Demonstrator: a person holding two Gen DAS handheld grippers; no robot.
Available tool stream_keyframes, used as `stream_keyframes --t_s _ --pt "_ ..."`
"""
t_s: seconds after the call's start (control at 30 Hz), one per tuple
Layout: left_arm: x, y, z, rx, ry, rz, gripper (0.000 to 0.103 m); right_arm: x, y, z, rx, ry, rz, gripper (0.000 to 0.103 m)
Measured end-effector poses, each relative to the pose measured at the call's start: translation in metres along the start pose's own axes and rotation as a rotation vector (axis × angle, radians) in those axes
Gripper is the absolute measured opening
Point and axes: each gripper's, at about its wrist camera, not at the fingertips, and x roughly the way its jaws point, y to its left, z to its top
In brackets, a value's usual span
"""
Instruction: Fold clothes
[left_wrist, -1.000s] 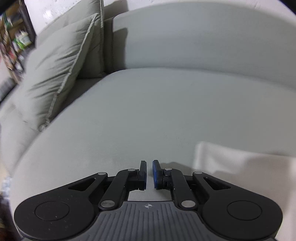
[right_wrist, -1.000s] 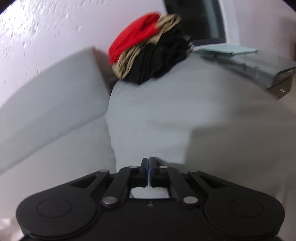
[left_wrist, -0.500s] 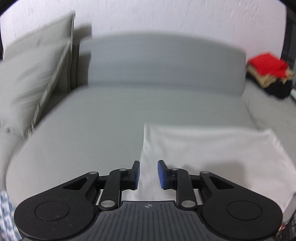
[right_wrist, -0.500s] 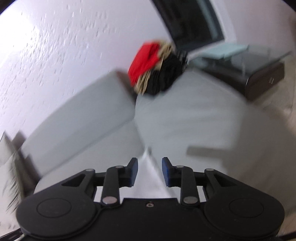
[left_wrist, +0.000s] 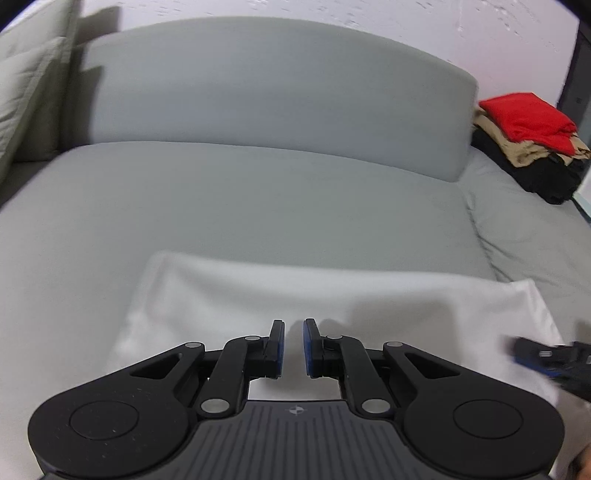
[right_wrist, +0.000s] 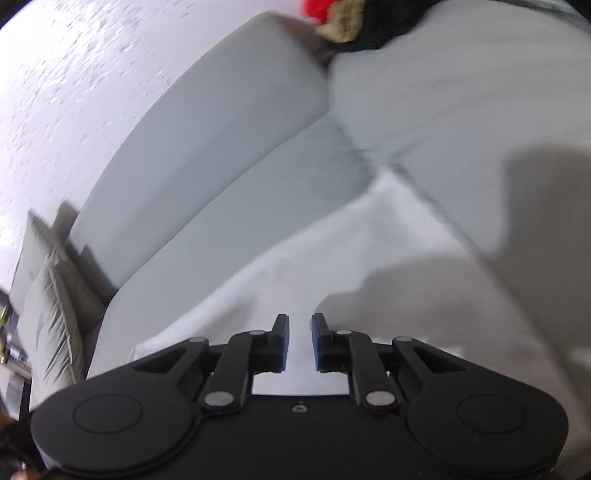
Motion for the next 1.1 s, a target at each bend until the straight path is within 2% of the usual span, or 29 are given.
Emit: stream_keyframes --t_s 0.03,0.1,0.17,0.2,0.23,0.27,0.43,0.47,0.57,0.6,0.67,0.73,0.77,0.83,0.9,1.0,1.1 --pt "0.009 -0.006 0.001 0.012 -0.002 -0.022 0.009 0.009 0.004 0.000 -0.021 0.010 0.029 0.015" --pt "0.007 0.003 -0.002 0.002 -0.003 0.048 0.013 0.028 0.012 -0.001 -0.064 0.029 0.087 0.016" --pt "0.005 0.012 -0.005 -0.008 -0.005 0.119 0.024 0.044 0.013 -0.001 -0.092 0.053 0.116 0.016" --pt "0.004 0.017 -0.006 -0.013 -0.005 0.155 0.024 0.047 0.009 0.000 -0.090 0.051 0.107 0.011" --pt "0.003 0.021 -0.008 -0.018 -0.006 0.191 0.023 0.045 0.000 0.003 -0.068 0.028 0.089 0.002" --pt "0.002 0.026 -0.009 -0.023 -0.007 0.227 0.012 0.037 -0.012 0.006 -0.031 -0.014 0.039 0.000" --pt "-0.002 0.050 -0.016 -0.049 -0.010 0.406 0.012 -0.007 -0.072 0.018 0.161 -0.212 -0.216 0.000" --pt "-0.003 0.054 -0.017 -0.054 -0.010 0.442 0.012 -0.013 -0.076 0.020 0.176 -0.207 -0.203 0.000" --pt "-0.006 0.068 -0.021 -0.070 -0.012 0.549 0.015 -0.027 -0.052 0.023 0.071 -0.204 -0.320 0.000" --pt "-0.009 0.071 -0.022 -0.053 0.005 0.591 0.017 -0.032 -0.046 0.023 0.048 -0.205 -0.349 0.003" --pt "-0.017 0.084 -0.025 -0.046 0.075 0.607 0.018 -0.050 -0.039 0.024 0.034 -0.208 -0.378 0.006" --pt "-0.034 0.099 -0.031 -0.061 0.097 0.589 0.018 -0.075 -0.035 0.023 0.027 -0.206 -0.357 0.009" --pt "-0.046 0.102 -0.033 -0.079 0.087 0.546 0.017 -0.089 -0.033 0.022 0.024 -0.205 -0.344 0.012" --pt "-0.069 0.108 -0.038 -0.117 0.066 0.458 0.017 -0.110 -0.026 0.018 0.008 -0.206 -0.327 0.026" --pt "-0.092 0.104 -0.043 -0.132 0.025 0.347 0.017 -0.124 -0.022 0.015 -0.003 -0.199 -0.297 0.036" --pt "-0.121 0.091 -0.060 -0.124 -0.037 0.208 0.019 -0.139 -0.017 0.009 -0.010 -0.164 -0.251 0.039" --pt "-0.121 0.072 -0.068 -0.114 -0.047 0.120 0.019 -0.140 -0.011 -0.007 -0.035 -0.108 -0.212 0.037"
